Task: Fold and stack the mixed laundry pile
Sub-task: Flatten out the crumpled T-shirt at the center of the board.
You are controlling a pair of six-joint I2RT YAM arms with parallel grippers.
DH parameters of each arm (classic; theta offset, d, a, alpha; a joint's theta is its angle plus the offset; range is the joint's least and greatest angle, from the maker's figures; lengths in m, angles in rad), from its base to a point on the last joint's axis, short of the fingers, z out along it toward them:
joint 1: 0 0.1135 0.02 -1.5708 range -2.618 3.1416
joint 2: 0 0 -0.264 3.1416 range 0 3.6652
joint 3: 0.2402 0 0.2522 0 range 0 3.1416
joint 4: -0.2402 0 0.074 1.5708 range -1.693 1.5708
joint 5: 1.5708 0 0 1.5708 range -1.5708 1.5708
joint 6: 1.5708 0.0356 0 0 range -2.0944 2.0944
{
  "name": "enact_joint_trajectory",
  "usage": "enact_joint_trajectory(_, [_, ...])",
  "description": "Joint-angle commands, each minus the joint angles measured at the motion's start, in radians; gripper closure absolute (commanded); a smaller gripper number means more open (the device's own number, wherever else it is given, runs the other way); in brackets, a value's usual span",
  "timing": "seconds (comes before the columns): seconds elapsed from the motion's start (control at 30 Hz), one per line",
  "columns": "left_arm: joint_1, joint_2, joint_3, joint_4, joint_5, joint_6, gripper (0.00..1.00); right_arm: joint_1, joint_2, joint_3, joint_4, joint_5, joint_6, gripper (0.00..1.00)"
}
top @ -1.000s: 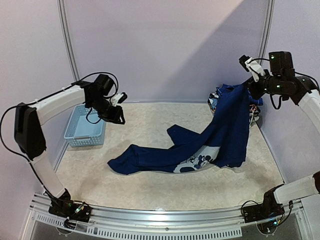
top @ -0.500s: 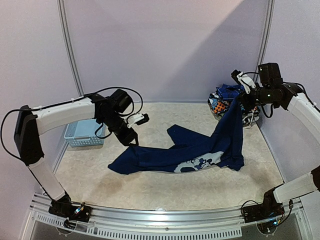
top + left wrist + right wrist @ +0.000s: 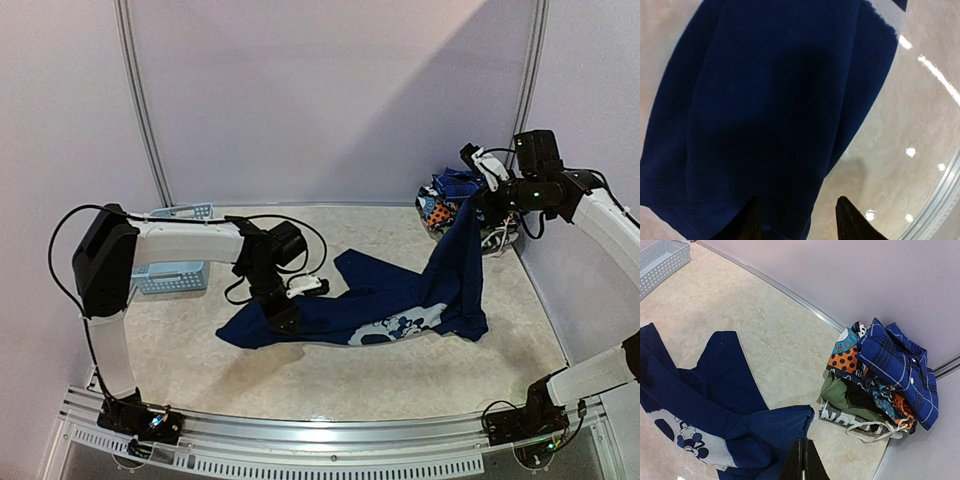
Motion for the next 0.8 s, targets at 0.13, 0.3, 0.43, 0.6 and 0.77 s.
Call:
enact_joint_trajectory(0.13, [-0.034, 0.084, 0.059, -0.027, -0.064, 0.025, 0.60, -0.005, -0.022, -0.007, 0.014, -0.006, 0.006, 1.00])
enact_joint_trajectory(0.3, [-0.026, 0.059, 0.119, -0.060, -0.070, 0.011, 0.77, -0.004, -0.023, 0.009, 0.006, 0.010, 0.000, 1.00])
enact_joint_trajectory(0.43, [-0.028, 0.011, 0.171, -0.142, 0.040, 0.012, 0.73, -0.005, -0.036, 0.018, -0.007, 0.025, -0.009, 1.00])
enact_joint_trajectory(0.6, [-0.043, -0.022, 0.169, -0.260, 0.284, 0.028, 0.82, -0.005, -0.052, 0.018, -0.028, 0.023, -0.010, 1.00])
enact_joint_trajectory(0.77, [-0.018, -0.111, 0.083, -0.100, -0.010, -0.109, 0.55, -0.005, -0.056, 0.011, -0.027, 0.018, -0.007, 1.00])
